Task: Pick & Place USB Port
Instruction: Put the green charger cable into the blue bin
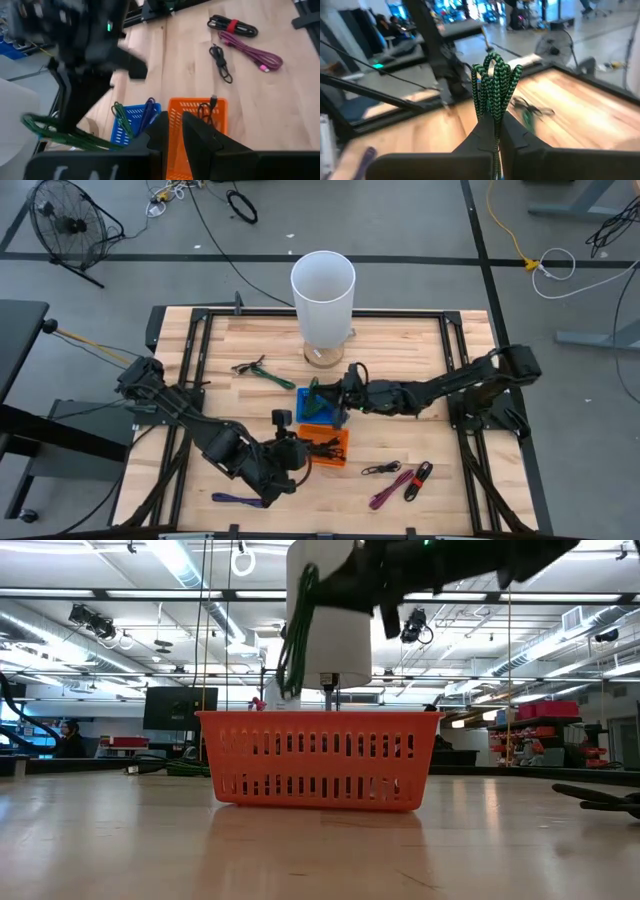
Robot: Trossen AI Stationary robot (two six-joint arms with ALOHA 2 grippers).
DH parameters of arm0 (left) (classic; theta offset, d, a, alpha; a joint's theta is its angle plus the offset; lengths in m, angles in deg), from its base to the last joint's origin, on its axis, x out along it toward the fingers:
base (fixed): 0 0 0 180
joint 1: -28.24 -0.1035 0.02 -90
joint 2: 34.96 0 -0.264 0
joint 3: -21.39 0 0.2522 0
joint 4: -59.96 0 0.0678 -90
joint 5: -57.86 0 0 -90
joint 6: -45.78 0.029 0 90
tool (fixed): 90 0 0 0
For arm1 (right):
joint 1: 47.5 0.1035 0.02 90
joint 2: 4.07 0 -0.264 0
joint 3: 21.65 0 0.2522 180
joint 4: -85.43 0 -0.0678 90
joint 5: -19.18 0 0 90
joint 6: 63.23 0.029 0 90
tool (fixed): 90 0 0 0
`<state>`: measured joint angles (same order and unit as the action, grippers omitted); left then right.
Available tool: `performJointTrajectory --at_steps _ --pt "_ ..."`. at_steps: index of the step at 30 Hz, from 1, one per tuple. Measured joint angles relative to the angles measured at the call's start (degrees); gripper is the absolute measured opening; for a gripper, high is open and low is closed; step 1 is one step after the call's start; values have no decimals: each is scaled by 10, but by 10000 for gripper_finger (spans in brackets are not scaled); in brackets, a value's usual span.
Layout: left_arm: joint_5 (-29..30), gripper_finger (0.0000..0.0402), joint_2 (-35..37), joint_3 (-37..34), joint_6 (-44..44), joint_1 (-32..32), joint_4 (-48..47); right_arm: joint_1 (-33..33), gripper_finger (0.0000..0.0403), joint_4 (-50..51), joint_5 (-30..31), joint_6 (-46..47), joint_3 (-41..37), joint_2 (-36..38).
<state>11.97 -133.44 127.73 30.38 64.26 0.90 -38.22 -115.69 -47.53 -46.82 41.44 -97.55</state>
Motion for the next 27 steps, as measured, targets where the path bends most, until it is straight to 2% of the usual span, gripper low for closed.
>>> performJointTrajectory --at_steps 11,27 --pt "3 57 0 0 -1 3 0 -22 0 -68 -11 25 -1 -77" --pt "2 57 0 0 -5 3 0 -19 0 -63 2 38 -1 -90"
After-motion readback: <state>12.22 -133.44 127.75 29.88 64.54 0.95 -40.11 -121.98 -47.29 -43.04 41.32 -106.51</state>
